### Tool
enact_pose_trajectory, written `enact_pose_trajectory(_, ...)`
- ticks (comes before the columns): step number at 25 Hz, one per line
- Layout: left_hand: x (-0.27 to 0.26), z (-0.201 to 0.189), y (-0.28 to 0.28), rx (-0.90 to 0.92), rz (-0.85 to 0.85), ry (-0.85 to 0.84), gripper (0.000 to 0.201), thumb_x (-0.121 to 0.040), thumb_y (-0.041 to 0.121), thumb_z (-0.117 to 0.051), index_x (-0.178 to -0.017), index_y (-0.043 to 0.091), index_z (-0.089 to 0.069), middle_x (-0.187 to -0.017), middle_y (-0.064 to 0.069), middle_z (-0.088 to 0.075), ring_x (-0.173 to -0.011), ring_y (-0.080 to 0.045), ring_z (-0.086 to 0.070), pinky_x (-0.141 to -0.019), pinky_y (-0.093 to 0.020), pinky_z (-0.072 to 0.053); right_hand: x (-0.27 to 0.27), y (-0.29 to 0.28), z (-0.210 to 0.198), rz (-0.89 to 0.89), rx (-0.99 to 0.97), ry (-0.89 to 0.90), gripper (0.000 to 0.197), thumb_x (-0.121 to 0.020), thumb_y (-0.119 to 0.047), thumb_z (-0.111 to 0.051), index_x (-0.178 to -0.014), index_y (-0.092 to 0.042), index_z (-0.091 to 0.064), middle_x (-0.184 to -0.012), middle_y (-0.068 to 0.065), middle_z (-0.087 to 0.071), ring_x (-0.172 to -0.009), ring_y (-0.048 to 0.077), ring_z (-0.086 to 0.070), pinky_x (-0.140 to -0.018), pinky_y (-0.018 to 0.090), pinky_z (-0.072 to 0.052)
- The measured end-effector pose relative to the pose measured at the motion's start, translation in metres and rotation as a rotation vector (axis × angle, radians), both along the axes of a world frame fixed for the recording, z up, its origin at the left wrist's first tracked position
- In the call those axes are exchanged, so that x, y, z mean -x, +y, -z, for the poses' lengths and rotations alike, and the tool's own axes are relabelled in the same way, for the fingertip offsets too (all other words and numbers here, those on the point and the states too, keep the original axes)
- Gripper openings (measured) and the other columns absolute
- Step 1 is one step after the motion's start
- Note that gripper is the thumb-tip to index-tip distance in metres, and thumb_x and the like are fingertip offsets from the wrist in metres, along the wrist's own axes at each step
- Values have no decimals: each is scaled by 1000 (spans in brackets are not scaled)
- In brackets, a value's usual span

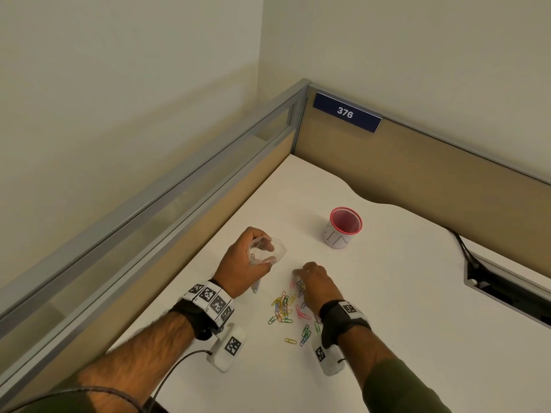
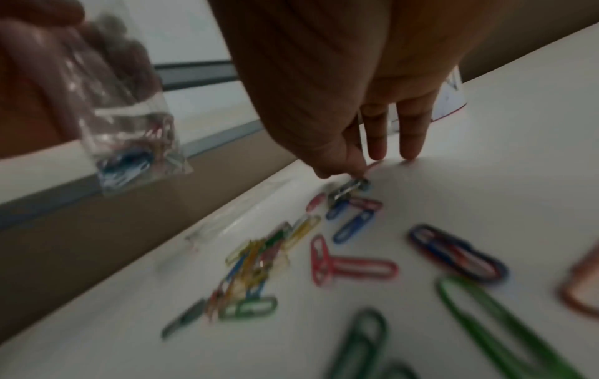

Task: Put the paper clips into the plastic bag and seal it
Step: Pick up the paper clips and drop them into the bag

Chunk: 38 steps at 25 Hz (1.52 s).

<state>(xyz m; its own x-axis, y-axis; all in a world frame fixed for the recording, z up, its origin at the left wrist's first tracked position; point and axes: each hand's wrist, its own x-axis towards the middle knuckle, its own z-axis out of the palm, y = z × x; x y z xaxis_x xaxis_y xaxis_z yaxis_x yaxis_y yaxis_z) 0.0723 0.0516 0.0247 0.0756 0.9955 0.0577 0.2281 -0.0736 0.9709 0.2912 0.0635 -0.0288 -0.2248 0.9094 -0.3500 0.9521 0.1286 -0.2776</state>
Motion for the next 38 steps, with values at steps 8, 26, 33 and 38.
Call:
enact_pose_trajectory(8,-6,0,9,-7,19,-7,43,-78,0,-75,-108,22,-54,-101,6,-69,-110,-9,-63,-98,-25,-47,1,-38,16,-49,-123,99,27,-93,-26,-52,-117,-22,-62,-117,0,-57,-106,20,-52,-89,31,-48)
enact_pose_trajectory(26,-33,-13,-6,-31,47,-73,41,-78,0,-74,-107,22,-54,-102,3,-68,-113,-10,-62,-105,-37,-47,27,-74,14,-366,-163,160,17,-88,-15,-60,-103,-17,-69,-111,4,-62,-103,21,-52,-86,34,-48)
enact_pose_trajectory(33,-35,-15,-19,-64,3,-89,41,-78,1,-75,-108,19,-54,-102,3,-69,-112,-11,-63,-102,-32,-48,-31,-69,7,-143,-136,107,16,-91,-20,-54,-100,-19,-67,-107,0,-61,-100,19,-53,-84,25,-46)
enact_pose_trajectory(38,-37,-12,-34,-45,10,-55,40,-79,3,-75,-108,20,-54,-102,5,-69,-111,-8,-62,-97,-23,-46,-48,-58,-2,55,29,93,62,-77,-43,-72,-133,-28,-50,-133,-2,-44,-123,20,-41,-102,33,-43)
